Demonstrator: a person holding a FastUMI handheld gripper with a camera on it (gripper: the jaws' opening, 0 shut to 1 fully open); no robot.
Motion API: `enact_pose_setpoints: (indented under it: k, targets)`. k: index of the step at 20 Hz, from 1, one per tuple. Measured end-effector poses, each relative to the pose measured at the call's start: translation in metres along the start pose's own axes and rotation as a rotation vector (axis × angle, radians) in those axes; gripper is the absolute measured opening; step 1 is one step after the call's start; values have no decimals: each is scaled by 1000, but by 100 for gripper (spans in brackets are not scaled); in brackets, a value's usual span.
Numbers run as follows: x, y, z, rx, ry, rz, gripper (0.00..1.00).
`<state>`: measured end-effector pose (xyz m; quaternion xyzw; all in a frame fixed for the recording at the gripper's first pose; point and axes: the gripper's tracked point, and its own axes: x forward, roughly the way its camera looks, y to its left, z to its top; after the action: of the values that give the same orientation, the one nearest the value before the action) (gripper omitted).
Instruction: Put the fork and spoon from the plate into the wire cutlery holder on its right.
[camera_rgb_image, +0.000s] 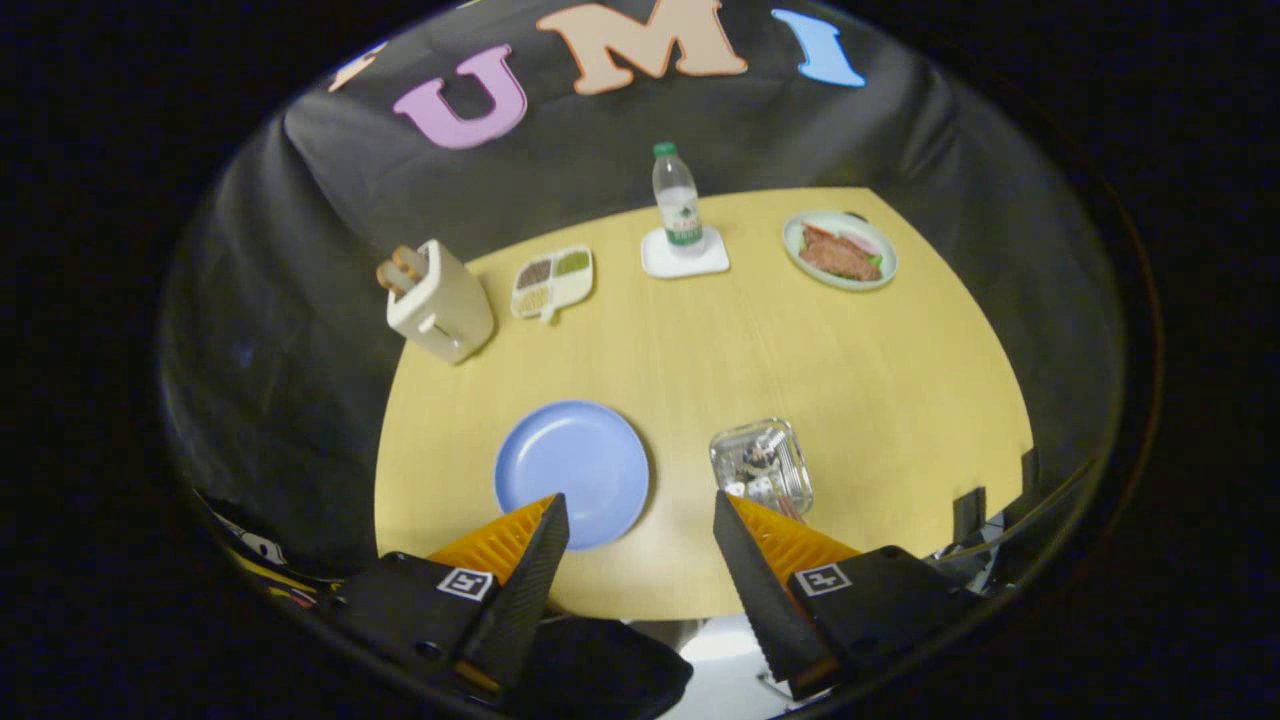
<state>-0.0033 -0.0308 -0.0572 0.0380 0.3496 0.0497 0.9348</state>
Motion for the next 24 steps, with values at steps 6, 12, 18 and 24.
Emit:
enact_pose_setpoints:
  k: [6,12,18,24]
  targets:
    - [-10,38,43,11,-441,16,93]
    - [-35,48,54,-12,-653,-5,94]
    - [-54,65,59,-82,-757,6,94]
    - [-49,64,54,-86,-753,10,94]
